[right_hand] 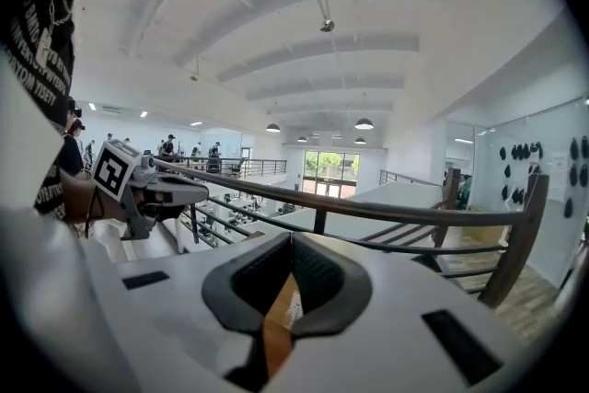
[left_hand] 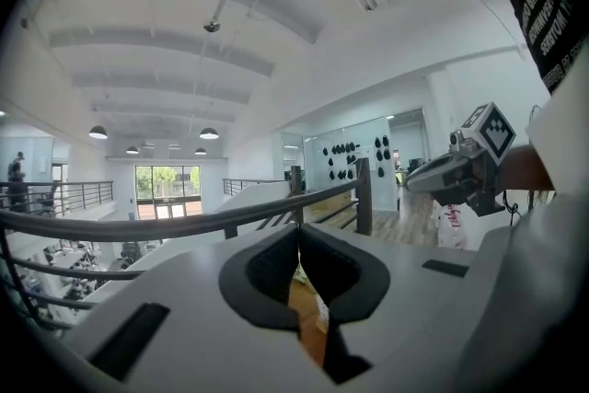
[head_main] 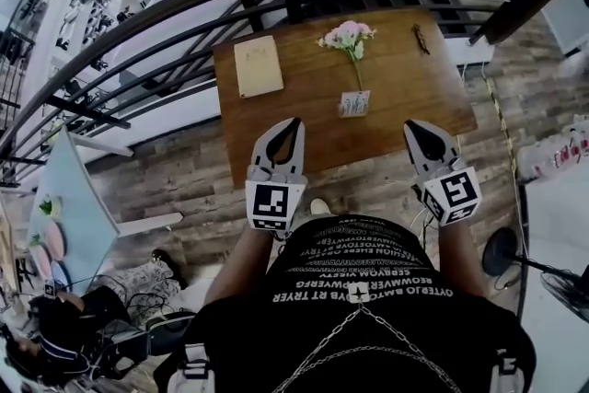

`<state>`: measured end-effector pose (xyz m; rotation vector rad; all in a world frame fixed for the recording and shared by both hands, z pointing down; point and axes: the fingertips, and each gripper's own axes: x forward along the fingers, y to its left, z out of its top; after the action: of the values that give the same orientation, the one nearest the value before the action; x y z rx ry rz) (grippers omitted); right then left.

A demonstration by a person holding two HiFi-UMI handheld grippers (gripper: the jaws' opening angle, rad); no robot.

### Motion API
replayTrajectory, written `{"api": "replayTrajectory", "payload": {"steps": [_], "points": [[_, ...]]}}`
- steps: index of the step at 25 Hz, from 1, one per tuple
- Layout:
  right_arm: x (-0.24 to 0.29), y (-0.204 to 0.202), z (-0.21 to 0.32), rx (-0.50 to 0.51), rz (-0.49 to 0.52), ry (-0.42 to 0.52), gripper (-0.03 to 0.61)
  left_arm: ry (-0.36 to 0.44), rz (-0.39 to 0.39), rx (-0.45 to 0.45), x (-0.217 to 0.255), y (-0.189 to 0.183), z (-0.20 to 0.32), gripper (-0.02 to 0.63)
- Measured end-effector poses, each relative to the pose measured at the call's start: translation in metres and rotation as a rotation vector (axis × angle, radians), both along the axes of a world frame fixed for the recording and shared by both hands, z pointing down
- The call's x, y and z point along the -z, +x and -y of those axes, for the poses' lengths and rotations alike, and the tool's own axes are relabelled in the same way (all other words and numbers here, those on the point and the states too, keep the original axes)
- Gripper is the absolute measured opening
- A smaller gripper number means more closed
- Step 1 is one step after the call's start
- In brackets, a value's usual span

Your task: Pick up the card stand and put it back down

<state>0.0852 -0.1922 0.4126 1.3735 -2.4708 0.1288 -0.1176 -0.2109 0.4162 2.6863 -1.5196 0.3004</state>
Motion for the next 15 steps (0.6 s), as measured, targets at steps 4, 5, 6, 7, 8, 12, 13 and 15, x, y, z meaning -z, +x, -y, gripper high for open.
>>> {"api": "replayTrajectory", "payload": {"steps": [4, 5, 6, 7, 8, 12, 13, 15], "points": [[-0.010, 0.006, 0.009, -0.033, -0.010, -0.006, 0.015, -0.007, -0.009, -0.002, -0.006, -0.008, 0.015, 0.028], [-0.013, 0.007, 0.009, -0.039, -0.007, -0.012, 0.015, -0.006, -0.006, -0.005, -0.007, -0.007, 0.017, 0.028], [-0.016, 0.006, 0.008, -0.040, -0.006, -0.021, 0.015, -0.006, -0.003, -0.007, -0.006, -0.005, 0.016, 0.028], [-0.020, 0.005, 0.005, -0.036, -0.008, -0.033, 0.015, -0.006, -0.001, -0.008, -0.005, -0.004, 0.014, 0.028], [-0.026, 0.003, 0.003, -0.029, -0.011, -0.047, 0.015, -0.007, 0.002, -0.008, -0.004, -0.003, 0.013, 0.028], [-0.058, -0.005, 0.012, 0.013, -0.015, -0.107, 0.015, -0.015, 0.013, 0.008, -0.009, -0.005, 0.018, 0.028], [-0.065, -0.007, 0.016, 0.025, -0.013, -0.119, 0.015, -0.017, 0.017, 0.017, -0.010, -0.007, 0.020, 0.028], [-0.080, -0.007, 0.025, 0.045, -0.019, -0.142, 0.015, -0.022, 0.024, 0.038, -0.010, -0.010, 0.022, 0.028]]}}
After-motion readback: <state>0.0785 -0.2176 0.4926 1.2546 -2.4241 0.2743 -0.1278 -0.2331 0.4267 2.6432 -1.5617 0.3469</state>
